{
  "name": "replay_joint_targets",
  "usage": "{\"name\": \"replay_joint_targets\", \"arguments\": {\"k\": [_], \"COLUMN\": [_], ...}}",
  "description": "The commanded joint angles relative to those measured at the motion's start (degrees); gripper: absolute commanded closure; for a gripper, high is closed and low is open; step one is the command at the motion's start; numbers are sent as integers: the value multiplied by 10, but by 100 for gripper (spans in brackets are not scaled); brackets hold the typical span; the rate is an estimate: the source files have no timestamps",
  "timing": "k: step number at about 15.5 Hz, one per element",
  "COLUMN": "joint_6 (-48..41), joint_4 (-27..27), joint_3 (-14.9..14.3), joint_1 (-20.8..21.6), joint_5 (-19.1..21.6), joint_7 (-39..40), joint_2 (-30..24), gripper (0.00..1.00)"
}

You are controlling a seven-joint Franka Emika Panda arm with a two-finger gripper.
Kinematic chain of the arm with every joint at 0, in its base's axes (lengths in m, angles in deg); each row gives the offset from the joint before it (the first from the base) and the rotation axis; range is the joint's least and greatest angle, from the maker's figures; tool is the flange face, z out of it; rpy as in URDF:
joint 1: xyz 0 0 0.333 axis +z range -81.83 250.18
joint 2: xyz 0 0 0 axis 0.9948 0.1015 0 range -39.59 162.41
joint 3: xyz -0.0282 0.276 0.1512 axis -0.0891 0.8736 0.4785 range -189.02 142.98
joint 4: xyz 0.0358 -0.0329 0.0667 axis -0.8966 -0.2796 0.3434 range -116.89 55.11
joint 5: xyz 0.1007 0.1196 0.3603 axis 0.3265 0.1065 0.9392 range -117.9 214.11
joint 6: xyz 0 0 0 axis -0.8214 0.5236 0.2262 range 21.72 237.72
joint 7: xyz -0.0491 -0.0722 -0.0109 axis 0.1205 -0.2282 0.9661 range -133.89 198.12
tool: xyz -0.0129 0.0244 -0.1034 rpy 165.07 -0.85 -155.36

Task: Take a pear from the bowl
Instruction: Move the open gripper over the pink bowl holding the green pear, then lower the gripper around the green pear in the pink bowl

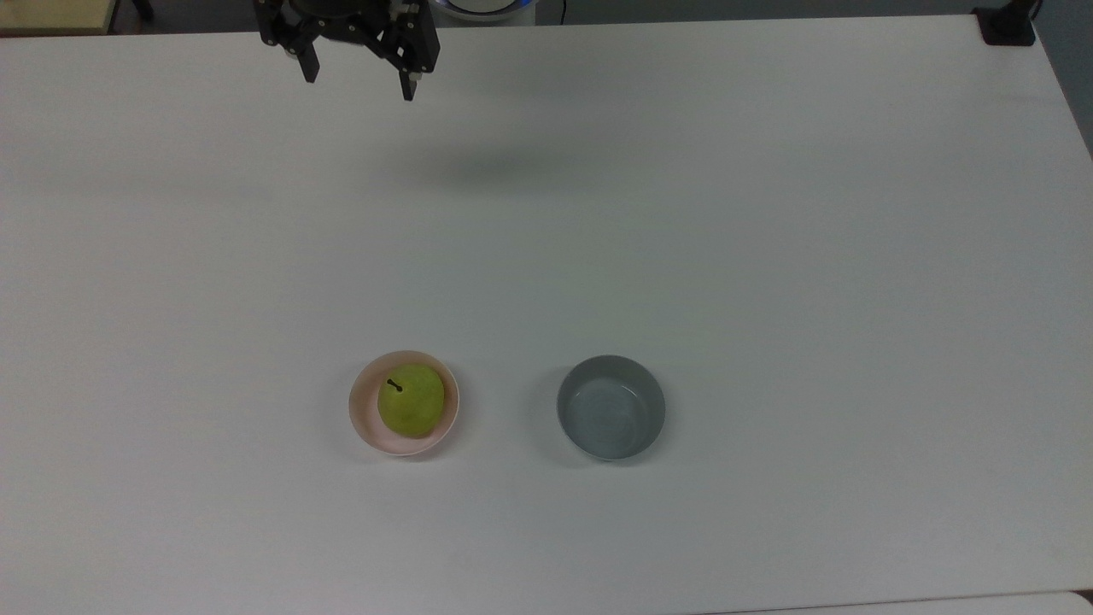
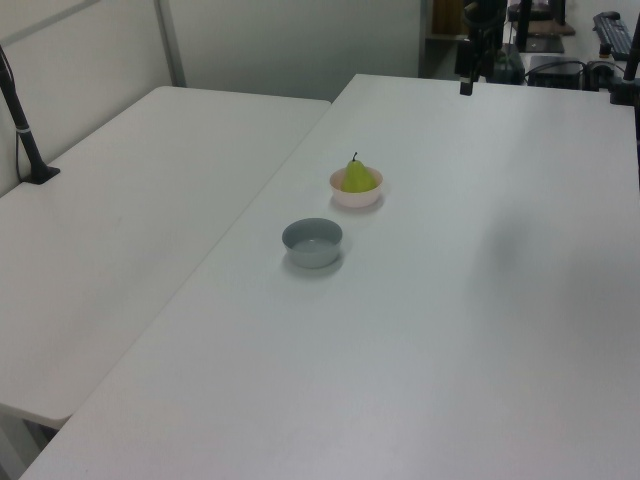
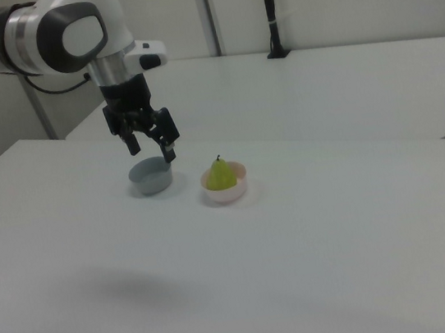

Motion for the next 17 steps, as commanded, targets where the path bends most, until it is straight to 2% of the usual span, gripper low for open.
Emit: {"name": "replay_joint_targets", "arguments": {"k": [1,4,8,15,17], "joint_6": [66,131,158,336,350], "joint_4": [45,65,148,150,148], "joint_3": [-8,-7,-5,-1,-1], "joint_1": [8,9,9,24,25], "joint_5": [4,5,4,4,4], "joint_7": [0,-5,-10,-11,-10], "joint_2": [57,97,178,262,274], "gripper": [0,0,0,0,0]}}
